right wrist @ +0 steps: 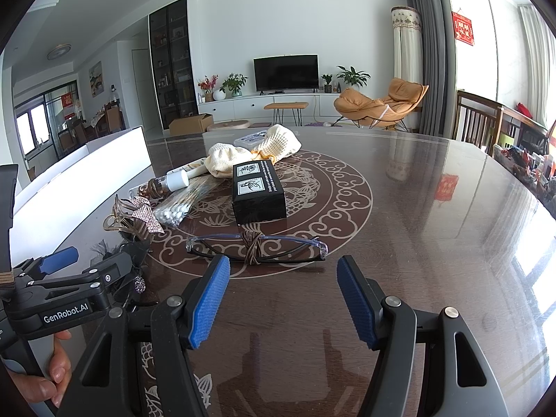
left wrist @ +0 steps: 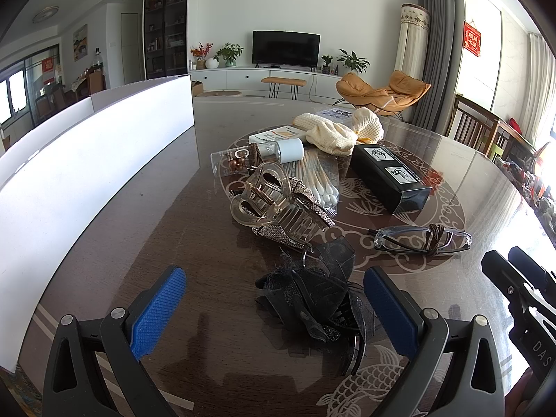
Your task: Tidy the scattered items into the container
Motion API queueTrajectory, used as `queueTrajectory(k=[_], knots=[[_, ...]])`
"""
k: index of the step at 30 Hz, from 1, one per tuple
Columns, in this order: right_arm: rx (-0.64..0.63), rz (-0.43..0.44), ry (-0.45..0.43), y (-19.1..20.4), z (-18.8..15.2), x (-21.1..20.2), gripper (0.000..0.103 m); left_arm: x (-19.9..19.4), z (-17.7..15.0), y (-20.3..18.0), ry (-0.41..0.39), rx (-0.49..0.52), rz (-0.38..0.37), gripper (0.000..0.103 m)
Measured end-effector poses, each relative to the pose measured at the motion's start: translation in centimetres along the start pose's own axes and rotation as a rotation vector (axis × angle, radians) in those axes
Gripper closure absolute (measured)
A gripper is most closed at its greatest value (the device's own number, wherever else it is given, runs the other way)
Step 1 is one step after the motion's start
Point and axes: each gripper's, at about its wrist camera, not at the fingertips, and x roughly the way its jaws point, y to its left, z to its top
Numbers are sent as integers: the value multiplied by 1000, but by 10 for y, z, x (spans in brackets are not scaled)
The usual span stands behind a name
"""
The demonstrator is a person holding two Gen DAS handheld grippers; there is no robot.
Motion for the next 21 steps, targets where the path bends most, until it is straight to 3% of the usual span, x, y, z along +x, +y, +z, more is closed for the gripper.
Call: queueTrajectory(k=[21], knots=[[2,1,1,0,0,0,38,-1,-2,-1,1,-4,-1,0]])
